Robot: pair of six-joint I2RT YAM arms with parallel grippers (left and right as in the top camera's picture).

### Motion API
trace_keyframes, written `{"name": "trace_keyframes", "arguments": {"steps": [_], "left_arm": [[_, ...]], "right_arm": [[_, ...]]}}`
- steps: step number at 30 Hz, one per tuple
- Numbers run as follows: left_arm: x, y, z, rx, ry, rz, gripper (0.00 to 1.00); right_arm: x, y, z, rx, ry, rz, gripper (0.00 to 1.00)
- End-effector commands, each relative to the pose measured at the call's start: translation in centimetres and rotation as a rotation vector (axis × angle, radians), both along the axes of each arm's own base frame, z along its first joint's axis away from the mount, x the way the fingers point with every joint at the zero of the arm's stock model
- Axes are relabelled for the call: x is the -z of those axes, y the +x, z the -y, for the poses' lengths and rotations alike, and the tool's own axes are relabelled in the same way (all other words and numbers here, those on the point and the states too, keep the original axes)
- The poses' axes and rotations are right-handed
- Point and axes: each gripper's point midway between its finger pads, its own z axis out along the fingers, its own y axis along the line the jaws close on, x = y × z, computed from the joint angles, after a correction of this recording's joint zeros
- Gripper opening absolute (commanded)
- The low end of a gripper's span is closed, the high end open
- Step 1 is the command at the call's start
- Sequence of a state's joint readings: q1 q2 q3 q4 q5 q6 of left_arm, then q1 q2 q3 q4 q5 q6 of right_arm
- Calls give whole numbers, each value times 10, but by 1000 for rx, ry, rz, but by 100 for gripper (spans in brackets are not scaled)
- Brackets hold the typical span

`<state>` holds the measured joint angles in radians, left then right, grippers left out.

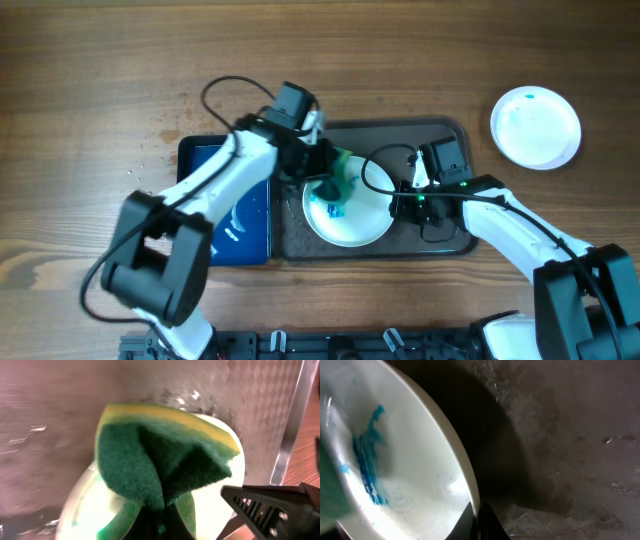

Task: Clean dirty plates on tray and stack at the side
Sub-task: 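Lift the sponge with the left gripper and move it onto the plate, then scrub the plate with the sponge while the right gripper holds it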

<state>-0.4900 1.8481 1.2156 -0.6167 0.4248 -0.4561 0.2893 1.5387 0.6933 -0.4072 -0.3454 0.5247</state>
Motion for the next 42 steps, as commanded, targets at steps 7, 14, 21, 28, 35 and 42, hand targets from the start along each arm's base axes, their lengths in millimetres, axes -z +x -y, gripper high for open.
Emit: {"name": "trace_keyframes", "arguments": {"steps": [7, 14, 21, 28, 35, 42], "left_arm": [[55, -39, 61, 45, -28, -151, 4], [82, -35, -7, -123, 278, -184, 4], [86, -43, -92, -253, 566, -263, 4], [78, -73, -39, 57, 326, -329, 4], [61, -101, 41, 228, 47, -333, 4], [45, -83, 87, 192, -135, -269, 4]], "right_arm": [[5, 0, 2, 34, -12, -19, 4], [5, 0, 2, 50, -9, -28, 4], [6, 1, 5, 79, -26, -31, 4], [6, 2, 6, 81, -28, -29, 4], [6, 2, 6, 81, -28, -30, 4], [6, 0, 6, 81, -29, -37, 4]]}}
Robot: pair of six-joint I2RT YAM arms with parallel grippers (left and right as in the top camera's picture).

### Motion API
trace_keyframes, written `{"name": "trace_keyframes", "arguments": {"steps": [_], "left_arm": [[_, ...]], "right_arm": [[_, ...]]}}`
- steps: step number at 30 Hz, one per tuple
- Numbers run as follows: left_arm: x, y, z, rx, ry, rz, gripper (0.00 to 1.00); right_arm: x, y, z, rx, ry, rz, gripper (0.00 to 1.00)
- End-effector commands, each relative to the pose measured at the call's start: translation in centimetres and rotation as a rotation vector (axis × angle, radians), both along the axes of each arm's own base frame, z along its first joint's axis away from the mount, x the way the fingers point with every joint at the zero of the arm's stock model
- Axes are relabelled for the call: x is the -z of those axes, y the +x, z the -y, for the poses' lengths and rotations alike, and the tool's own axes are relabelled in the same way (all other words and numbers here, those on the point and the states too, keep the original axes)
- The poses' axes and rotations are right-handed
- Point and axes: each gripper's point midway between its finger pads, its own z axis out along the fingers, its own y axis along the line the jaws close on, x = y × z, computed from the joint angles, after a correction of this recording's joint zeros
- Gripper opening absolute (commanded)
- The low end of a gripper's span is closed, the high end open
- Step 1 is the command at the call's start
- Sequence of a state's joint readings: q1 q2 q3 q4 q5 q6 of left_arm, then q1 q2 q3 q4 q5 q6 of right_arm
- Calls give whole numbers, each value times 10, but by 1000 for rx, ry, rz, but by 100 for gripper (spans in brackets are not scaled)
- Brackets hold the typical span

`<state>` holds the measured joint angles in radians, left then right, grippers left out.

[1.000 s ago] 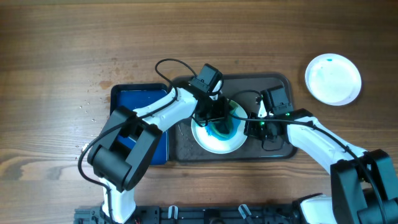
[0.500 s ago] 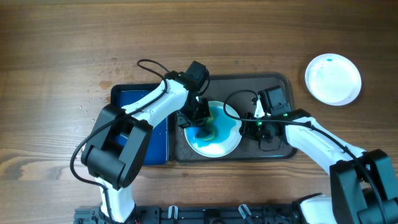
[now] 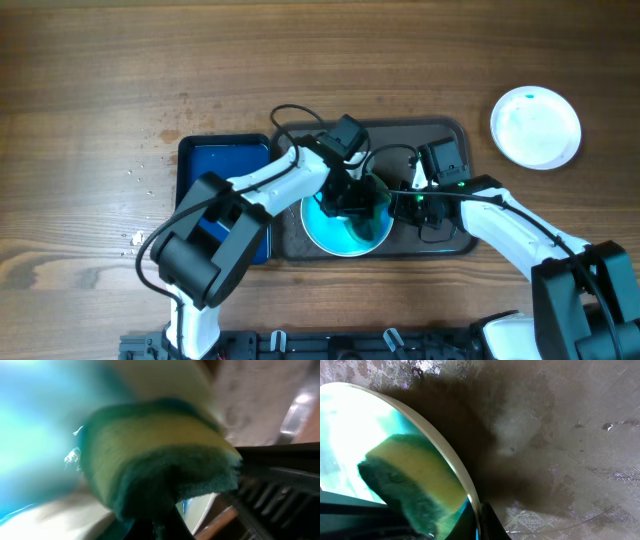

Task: Clean dirty plates on tray and stack at the side
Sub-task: 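Scrub the plate with the sponge while the right gripper holds it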

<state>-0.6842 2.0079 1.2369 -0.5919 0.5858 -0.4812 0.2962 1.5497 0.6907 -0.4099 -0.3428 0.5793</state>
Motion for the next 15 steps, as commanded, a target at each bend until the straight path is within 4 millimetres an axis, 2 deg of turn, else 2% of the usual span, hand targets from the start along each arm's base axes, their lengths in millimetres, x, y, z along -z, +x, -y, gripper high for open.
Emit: {"name": "trace_keyframes", "arguments": {"steps": [1, 3, 5, 8, 9, 10, 12, 15], "left_arm": [[6, -3, 14, -51, -59, -65, 4], [14, 17, 5, -135, 1, -16, 4], [24, 39, -20, -221, 102, 42, 4], [40, 62, -84, -364, 318, 65, 4], [43, 65, -102, -394, 370, 60, 4], [46, 67, -128, -433, 444, 45, 4], [47, 65, -157, -449, 507, 9, 4], [47, 59, -178, -439, 543, -32, 4]], "right_arm": [[2, 3, 7, 37, -33, -2, 4], [2, 3, 6, 36, -31, -3, 4], [3, 2, 6, 36, -31, -7, 4], [3, 0, 7, 36, -35, -17, 4], [3, 0, 7, 36, -35, -17, 4], [3, 0, 7, 37, -35, -17, 4], [3, 0, 7, 36, -35, -17, 4], [3, 0, 7, 37, -35, -17, 4]]}}
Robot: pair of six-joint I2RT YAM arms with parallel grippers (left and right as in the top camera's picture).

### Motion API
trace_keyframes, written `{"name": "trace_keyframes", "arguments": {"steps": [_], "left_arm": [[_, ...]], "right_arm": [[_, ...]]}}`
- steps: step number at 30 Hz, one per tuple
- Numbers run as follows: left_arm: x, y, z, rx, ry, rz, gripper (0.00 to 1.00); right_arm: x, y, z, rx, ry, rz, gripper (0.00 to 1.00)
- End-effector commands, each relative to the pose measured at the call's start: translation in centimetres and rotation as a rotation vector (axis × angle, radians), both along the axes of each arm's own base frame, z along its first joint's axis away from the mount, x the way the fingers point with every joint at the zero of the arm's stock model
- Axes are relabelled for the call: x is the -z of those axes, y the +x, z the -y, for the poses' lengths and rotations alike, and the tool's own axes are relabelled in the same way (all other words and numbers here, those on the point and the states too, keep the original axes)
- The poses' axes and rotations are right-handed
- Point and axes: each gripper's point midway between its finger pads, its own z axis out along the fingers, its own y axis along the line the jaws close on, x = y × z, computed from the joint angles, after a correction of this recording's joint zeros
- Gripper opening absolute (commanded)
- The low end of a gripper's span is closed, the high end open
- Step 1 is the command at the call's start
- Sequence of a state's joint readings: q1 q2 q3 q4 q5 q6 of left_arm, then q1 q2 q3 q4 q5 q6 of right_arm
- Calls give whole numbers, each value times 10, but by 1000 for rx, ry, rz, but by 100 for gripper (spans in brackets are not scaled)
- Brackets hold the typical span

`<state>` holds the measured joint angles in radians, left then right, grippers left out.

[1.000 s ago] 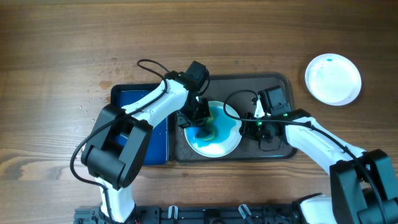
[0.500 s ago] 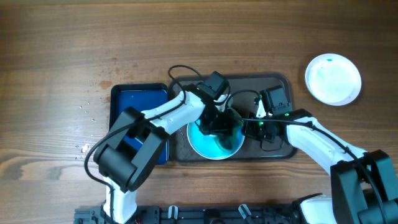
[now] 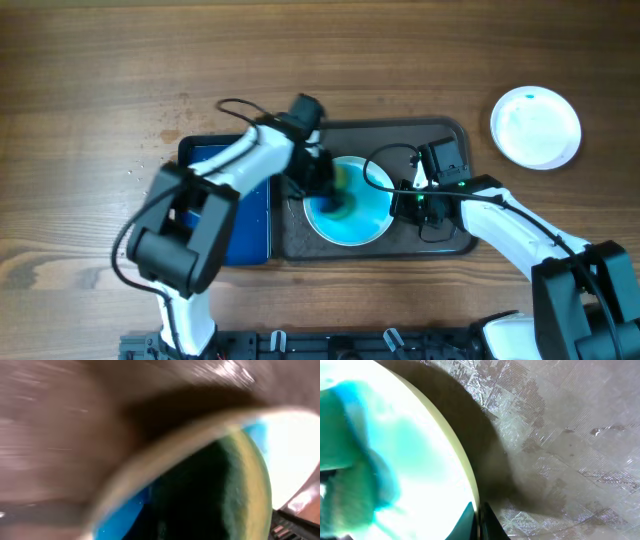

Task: Clean dirty plates on tray and stack at the side
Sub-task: 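Scrub the plate with the sponge while the right gripper holds it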

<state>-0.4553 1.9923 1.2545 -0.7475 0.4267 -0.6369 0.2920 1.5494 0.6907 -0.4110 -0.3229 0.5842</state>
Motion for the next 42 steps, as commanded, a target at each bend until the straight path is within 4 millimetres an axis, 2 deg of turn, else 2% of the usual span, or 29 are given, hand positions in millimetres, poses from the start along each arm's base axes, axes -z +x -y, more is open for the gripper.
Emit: {"name": "trace_keyframes", "arguments": {"steps": [1, 2, 5, 8, 13, 15, 18, 20, 22, 24, 29, 34, 36, 38, 42], "left_arm": [[38, 1, -84, -27, 329, -9, 4], [38, -6, -82, 14, 322, -25, 4], [35, -24, -59, 135, 253, -47, 4], [27, -48, -8, 286, 74, -56, 4], [12, -79, 62, 412, -141, -47, 4], [8, -89, 84, 423, -190, -47, 4], [5, -93, 103, 416, -218, -27, 4], [4, -87, 111, 396, -234, 0, 4], [7, -71, 109, 340, -205, 37, 4], [13, -47, 97, 263, -142, 88, 4], [26, 15, 34, 57, 34, 180, 4], [29, 56, -26, -102, 118, 211, 4], [31, 61, -46, -139, 155, 204, 4], [33, 56, -57, -145, 181, 174, 4], [36, 31, -58, -16, 214, 123, 4]], "right_arm": [[2, -2, 3, 22, -18, -19, 4], [2, -2, 3, 22, -17, -19, 4], [2, -2, 3, 22, -18, -19, 4], [2, -2, 3, 22, -18, -20, 4], [3, -3, 3, 22, -19, -23, 4], [3, -3, 3, 22, -19, -24, 4], [3, -3, 3, 22, -19, -24, 4], [3, -3, 3, 22, -19, -25, 4], [3, -4, 4, 20, -20, -27, 4], [3, -4, 4, 21, -21, -30, 4], [3, -4, 4, 20, -21, -29, 4], [3, -4, 4, 19, -26, -27, 4], [3, -4, 5, 18, -30, -25, 4], [4, -4, 6, 19, -33, -24, 4], [4, -3, 6, 20, -36, -24, 4]]}}
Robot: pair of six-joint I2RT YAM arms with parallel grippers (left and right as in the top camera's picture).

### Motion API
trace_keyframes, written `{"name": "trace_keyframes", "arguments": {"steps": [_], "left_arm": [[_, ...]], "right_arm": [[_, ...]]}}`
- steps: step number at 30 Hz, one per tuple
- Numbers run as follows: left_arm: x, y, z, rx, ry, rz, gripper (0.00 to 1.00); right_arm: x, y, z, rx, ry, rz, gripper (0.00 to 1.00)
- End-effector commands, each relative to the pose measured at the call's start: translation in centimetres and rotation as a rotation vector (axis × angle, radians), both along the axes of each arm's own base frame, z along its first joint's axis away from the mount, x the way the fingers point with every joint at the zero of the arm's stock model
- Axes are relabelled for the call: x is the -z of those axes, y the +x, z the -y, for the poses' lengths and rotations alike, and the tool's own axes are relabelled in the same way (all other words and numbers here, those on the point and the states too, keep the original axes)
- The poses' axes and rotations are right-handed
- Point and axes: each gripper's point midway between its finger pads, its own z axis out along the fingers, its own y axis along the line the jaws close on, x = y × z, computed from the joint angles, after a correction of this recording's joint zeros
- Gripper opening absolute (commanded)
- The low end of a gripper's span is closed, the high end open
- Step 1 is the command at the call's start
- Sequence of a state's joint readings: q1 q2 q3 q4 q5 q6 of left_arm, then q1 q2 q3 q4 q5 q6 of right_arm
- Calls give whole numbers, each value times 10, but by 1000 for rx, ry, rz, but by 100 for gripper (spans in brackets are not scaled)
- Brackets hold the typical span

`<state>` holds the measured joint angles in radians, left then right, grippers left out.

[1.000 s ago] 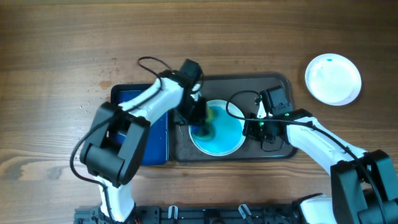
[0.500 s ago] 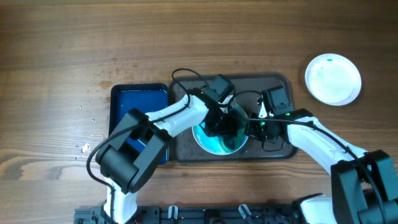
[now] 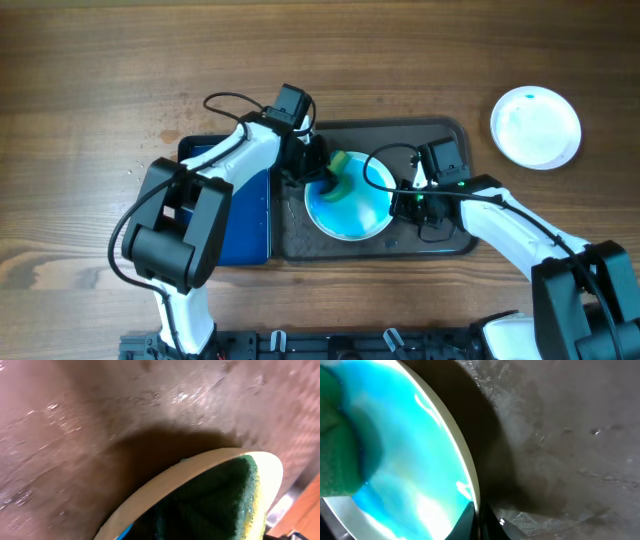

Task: Clean dirty plates on tray and stack at the side
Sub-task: 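Scrub the plate with the sponge while the right gripper holds it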

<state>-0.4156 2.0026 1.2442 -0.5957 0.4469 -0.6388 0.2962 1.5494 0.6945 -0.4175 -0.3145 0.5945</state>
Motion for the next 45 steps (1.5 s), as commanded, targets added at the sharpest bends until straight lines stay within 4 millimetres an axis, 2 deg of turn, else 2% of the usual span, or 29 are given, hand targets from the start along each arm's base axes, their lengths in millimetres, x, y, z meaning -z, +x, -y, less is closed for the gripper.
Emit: {"name": "trace_keyframes", "arguments": {"steps": [1, 3, 5, 10, 17, 19, 22, 26, 31, 34, 42, 45], "left_arm": [[37, -9, -57, 50, 291, 5, 4], [35, -29, -37, 204, 244, -6, 4], [30, -48, -9, 334, 150, -8, 4], [15, -83, 62, 470, -59, -1, 4], [7, -99, 116, 434, -128, 24, 4], [6, -100, 118, 407, -128, 12, 4], [14, -104, 103, 311, -43, -69, 4], [31, -107, 59, 247, 194, -99, 4], [37, -101, 31, 213, 342, -76, 4], [39, -97, 8, 96, 441, -105, 4], [38, -80, -35, -60, 519, -158, 4], [39, -66, -56, -114, 559, -139, 4]], "right_arm": [[4, -3, 6, 13, -29, -20, 4], [4, -4, 6, 13, -29, -20, 4], [4, -3, 6, 13, -29, -20, 4], [5, -6, 7, 12, -32, -30, 4], [5, -6, 7, -6, -35, -23, 4], [5, -6, 7, -8, -36, -23, 4], [5, -7, 7, -8, -38, -28, 4], [5, -7, 7, -9, -38, -28, 4], [5, -7, 7, -16, -39, -25, 4], [5, -7, 7, -23, -41, -23, 4], [5, -8, 7, -23, -41, -24, 4], [5, -8, 7, -23, -41, -24, 4]]}}
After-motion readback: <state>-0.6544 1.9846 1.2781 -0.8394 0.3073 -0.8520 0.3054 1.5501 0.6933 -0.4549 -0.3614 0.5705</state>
